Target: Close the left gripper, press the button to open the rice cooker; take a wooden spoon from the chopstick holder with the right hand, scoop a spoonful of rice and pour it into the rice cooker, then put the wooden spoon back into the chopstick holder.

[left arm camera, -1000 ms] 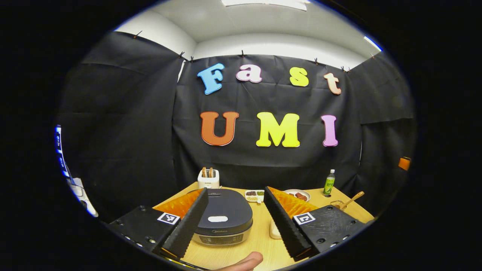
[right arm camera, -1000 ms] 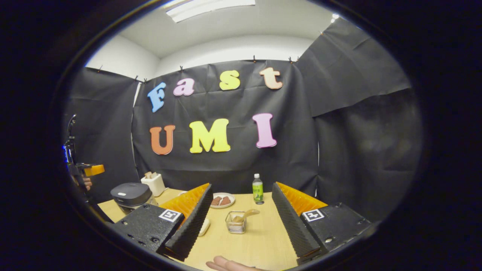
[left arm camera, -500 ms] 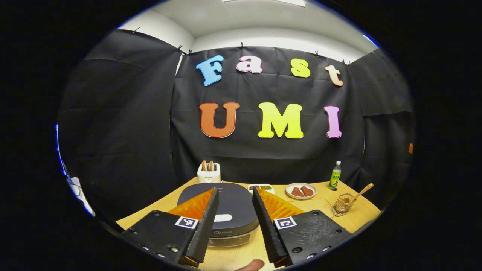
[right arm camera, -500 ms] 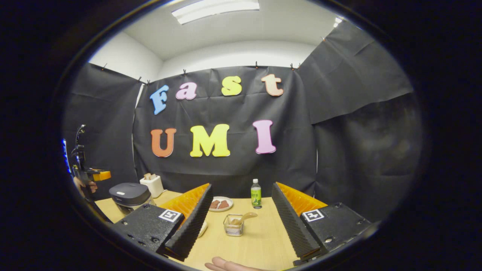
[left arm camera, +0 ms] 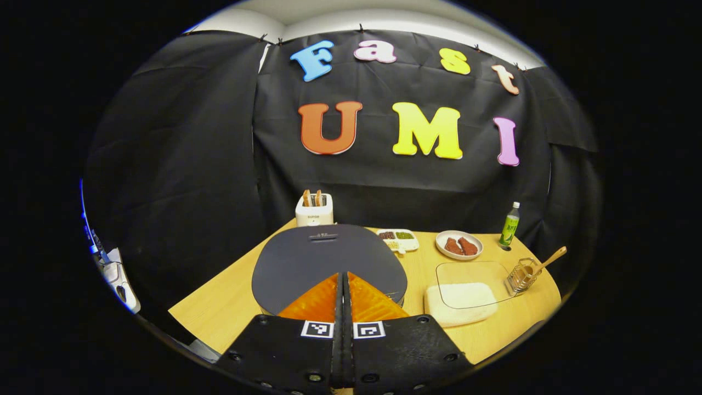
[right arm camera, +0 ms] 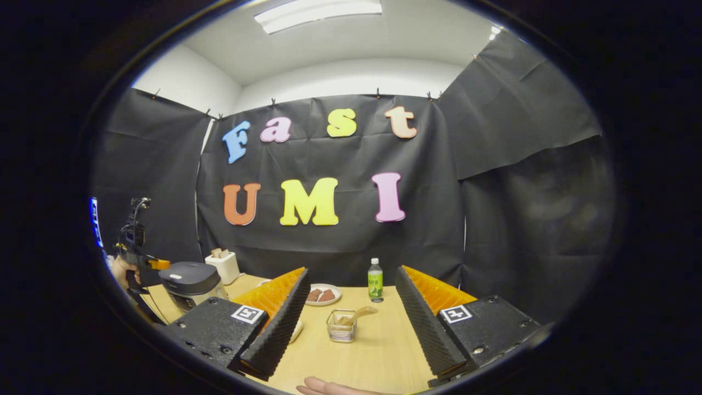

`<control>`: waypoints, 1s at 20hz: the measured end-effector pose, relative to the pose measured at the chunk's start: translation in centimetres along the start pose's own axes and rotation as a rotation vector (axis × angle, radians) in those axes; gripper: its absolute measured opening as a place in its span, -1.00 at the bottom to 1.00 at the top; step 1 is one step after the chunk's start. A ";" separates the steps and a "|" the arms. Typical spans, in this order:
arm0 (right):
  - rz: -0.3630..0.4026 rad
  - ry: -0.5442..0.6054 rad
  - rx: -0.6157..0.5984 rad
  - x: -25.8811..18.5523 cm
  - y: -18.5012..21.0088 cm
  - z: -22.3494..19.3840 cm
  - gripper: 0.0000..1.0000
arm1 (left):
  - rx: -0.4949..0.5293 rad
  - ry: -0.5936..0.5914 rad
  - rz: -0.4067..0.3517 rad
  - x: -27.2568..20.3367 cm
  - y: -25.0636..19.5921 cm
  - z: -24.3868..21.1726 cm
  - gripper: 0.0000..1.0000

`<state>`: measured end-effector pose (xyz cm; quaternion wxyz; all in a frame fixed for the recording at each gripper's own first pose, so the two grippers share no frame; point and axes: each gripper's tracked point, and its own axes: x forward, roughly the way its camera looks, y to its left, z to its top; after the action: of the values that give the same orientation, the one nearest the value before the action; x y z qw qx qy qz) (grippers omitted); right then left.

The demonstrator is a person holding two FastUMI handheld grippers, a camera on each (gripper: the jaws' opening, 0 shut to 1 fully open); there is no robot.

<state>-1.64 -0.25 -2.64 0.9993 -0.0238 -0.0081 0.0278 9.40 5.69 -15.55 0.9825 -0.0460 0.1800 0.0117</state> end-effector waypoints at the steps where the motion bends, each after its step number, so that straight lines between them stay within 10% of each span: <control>1: 0.007 0.003 -0.003 0.1 0.2 -0.1 1.00 | -0.002 0.029 0.004 0.6 0.0 -0.6 -1.00; 20: 0.030 0.039 -0.044 -0.2 0.6 -4.3 1.00 | -0.156 0.134 0.048 2.2 0.6 -2.2 -0.99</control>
<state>-1.83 0.15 -7.02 0.9980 -0.0463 0.0112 0.0422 10.64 6.06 -18.46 0.9612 -0.1187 0.2449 0.0463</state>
